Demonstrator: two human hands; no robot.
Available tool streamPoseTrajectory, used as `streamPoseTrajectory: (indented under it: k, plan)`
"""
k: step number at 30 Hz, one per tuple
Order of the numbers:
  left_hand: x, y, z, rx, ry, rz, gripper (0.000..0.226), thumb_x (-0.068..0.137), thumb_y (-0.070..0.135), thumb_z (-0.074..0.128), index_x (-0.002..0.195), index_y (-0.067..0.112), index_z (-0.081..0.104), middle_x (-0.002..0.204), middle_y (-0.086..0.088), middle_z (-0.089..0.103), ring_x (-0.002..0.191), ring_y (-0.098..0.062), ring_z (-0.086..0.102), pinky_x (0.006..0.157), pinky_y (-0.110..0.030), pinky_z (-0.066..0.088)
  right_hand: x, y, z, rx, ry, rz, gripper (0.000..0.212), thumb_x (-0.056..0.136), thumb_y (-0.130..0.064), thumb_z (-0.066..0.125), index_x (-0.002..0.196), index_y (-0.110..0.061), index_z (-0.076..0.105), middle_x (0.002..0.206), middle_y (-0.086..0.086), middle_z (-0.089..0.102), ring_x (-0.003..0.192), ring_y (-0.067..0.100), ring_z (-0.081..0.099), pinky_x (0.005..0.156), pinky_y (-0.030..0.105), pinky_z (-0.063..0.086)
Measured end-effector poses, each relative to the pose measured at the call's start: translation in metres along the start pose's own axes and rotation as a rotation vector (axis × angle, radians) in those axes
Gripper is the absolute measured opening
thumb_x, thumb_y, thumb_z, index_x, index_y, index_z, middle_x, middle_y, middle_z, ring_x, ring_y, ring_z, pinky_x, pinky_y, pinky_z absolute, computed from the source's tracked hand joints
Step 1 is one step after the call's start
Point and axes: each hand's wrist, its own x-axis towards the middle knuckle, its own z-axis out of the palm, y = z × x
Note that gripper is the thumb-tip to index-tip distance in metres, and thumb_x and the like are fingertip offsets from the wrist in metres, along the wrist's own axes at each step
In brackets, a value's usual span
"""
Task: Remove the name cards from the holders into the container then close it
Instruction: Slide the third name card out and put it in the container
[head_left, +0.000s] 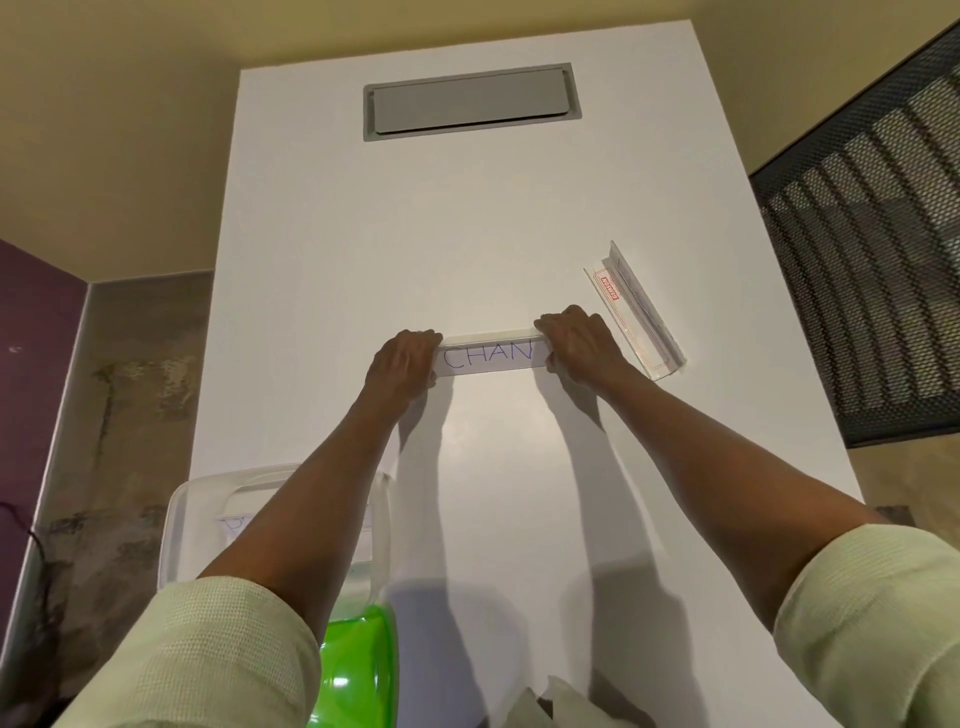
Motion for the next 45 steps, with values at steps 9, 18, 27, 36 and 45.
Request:
streamPoseTrajectory:
  k: [9,18,27,36,45]
  plan:
    - [0.002,-0.003,0.005,0.025,0.022,0.001,0.032,0.084,0.003,0.055,0.115,0.008,0.063,0.102,-0.017,0.068,0.097,-0.034,0.057,0.075,-0.038,0.045,0.004,0.002,0.007,-0.005,0.037,0.0,0.031,0.084,-0.015,0.061,0.115,-0.012,0.055,0.101,0.011,0.067,0.101,0.031,0.054,0.07,0.033,0.028]
    - [0.007,-0.001,0.002,0.049,0.014,-0.032,0.033,0.087,0.003,0.053,0.117,0.009,0.066,0.108,-0.014,0.068,0.105,-0.033,0.056,0.08,-0.038,0.045,-0.001,-0.001,0.002,0.005,0.08,0.013,0.016,0.08,-0.011,0.058,0.082,-0.026,0.052,0.082,0.007,0.067,0.088,0.032,0.057,0.068,0.032,0.024]
    - [-0.008,0.016,-0.032,0.043,0.041,-0.039,0.033,0.089,0.003,0.054,0.119,0.01,0.066,0.115,-0.014,0.067,0.11,-0.034,0.055,0.086,-0.04,0.048,-0.017,-0.002,-0.025,-0.001,0.156,-0.001,0.013,0.08,-0.011,0.062,0.093,-0.011,0.064,0.089,0.012,0.071,0.093,0.034,0.061,0.067,0.03,0.024]
    - [-0.046,0.037,-0.086,0.032,0.112,-0.013,0.042,0.089,0.005,0.056,0.13,0.014,0.061,0.12,-0.017,0.063,0.115,-0.035,0.055,0.087,-0.037,0.047,-0.057,-0.013,-0.08,0.007,0.213,0.009,0.019,0.085,-0.015,0.06,0.104,-0.014,0.066,0.103,0.01,0.07,0.103,0.03,0.06,0.073,0.03,0.033]
    - [-0.095,0.063,-0.133,0.038,0.145,-0.023,0.032,0.084,0.002,0.058,0.113,0.011,0.067,0.107,-0.019,0.065,0.105,-0.038,0.058,0.079,-0.035,0.047,-0.106,-0.027,-0.117,-0.026,0.276,-0.015,0.017,0.083,-0.016,0.062,0.1,-0.014,0.064,0.101,0.012,0.067,0.099,0.03,0.062,0.067,0.029,0.032]
